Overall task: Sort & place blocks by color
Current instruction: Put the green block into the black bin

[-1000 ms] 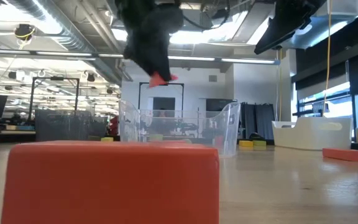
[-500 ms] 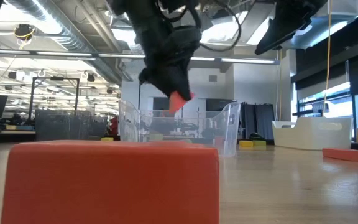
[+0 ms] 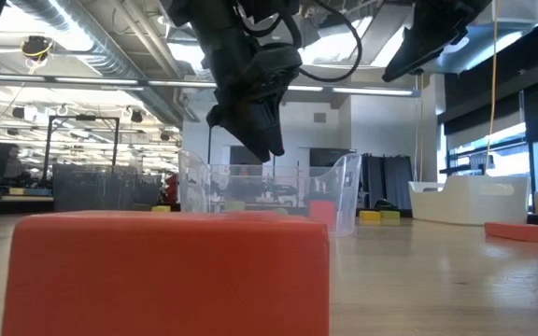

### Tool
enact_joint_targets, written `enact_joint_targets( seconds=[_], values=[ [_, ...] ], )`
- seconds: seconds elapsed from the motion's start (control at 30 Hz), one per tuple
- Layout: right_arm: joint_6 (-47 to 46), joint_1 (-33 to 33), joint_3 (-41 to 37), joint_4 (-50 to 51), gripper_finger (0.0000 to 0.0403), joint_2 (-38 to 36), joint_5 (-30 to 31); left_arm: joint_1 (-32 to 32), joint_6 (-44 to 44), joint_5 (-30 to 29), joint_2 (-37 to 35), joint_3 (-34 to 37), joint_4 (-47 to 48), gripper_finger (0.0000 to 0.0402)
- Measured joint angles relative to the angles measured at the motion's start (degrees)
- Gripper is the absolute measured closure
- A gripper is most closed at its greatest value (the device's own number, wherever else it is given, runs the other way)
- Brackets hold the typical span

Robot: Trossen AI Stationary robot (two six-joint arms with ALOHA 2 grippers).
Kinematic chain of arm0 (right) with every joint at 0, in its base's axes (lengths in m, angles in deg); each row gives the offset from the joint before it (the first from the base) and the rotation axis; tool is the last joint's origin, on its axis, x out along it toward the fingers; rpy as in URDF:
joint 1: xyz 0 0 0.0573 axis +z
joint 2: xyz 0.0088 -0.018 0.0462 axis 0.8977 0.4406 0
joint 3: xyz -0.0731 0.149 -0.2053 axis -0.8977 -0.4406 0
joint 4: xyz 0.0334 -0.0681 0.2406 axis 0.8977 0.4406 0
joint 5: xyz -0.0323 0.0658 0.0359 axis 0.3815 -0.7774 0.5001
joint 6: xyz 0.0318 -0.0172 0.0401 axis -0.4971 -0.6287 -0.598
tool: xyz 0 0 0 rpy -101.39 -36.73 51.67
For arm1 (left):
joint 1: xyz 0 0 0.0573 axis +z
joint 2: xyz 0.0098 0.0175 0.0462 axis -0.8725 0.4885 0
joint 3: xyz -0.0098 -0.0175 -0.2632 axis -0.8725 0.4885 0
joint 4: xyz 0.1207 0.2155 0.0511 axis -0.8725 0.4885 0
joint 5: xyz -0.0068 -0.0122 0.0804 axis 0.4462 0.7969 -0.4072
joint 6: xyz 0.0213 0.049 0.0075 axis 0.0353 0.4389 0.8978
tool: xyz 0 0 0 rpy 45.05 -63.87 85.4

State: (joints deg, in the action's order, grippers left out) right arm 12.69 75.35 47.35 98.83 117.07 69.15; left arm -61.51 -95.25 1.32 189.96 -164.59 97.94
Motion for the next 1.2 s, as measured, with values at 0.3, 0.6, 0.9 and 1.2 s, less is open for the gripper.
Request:
enact_joint_targets(
  seconds=[0.3, 0.6, 0.9, 1.2],
  values=[
    [1.34, 0.0, 0.0, -2.82, 0.0242, 0.0, 0.01, -1.04, 2.53, 0.82, -4.37, -0.02, 2.19, 0.0256],
    [-4.73, 0.0, -0.02, -3.31, 0.0242, 0.15, -6.37, -7.51, 2.65, -10.34, -13.63, -0.02, 8.07, 0.0256],
    [-25.81, 0.14, 2.71, 13.6, 0.0242, 0.15, -21.27, -13.14, 1.12, -12.79, -16.66, -0.04, 11.89, 0.0256],
    [-25.79, 6.41, 2.75, 27.35, 0.0242, 2.14, -32.04, -15.16, 0.97, -12.87, -16.63, -0.02, 13.67, 0.0256]
  ],
)
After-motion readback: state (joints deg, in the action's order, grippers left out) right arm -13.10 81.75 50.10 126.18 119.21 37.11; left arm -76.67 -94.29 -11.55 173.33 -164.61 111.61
